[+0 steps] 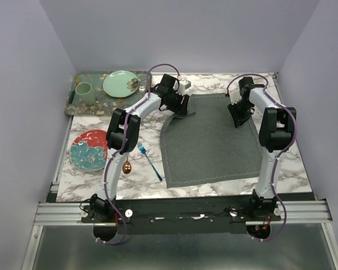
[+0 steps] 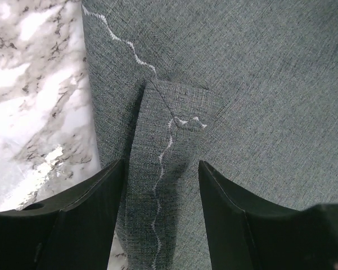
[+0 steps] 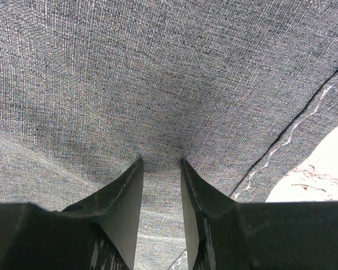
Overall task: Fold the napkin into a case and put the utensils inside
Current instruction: Flatten out the crumpled napkin at the center of the board.
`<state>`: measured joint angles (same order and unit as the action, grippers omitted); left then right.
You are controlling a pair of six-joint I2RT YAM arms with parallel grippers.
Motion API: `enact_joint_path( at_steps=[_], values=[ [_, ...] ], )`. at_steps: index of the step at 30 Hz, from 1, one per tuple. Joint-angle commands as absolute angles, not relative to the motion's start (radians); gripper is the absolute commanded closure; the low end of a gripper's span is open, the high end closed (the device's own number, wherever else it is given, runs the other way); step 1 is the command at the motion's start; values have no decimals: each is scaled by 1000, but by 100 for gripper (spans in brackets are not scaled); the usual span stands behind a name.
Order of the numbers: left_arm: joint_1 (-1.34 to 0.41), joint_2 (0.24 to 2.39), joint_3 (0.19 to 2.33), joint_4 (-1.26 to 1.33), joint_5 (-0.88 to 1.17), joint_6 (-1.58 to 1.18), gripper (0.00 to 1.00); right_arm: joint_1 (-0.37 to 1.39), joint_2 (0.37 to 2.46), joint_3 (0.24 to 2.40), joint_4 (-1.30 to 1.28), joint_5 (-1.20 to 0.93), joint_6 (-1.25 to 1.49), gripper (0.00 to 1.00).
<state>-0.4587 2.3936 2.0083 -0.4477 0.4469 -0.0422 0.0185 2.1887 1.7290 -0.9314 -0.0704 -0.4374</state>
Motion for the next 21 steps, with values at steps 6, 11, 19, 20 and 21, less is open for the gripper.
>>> enact_joint_path(
  at_steps=[6, 11, 19, 20, 21],
  values=[
    [-474, 2413, 2052, -466, 456, -61, 54, 14, 2178, 1717, -965, -92, -426, 59],
    [-468, 2372, 2049, -436, 382, -51, 80, 12, 2177, 1710, -962, -89, -428, 59],
    [-437, 2269, 1958, -368, 233, -8, 100, 9, 2181, 1703, -953, -81, -423, 59],
    [-431, 2255, 1939, -359, 216, -5, 100, 11, 2177, 1701, -950, -80, -425, 59],
    [-413, 2241, 1919, -347, 197, 18, 100, 11, 2175, 1700, -948, -75, -425, 59]
  ],
)
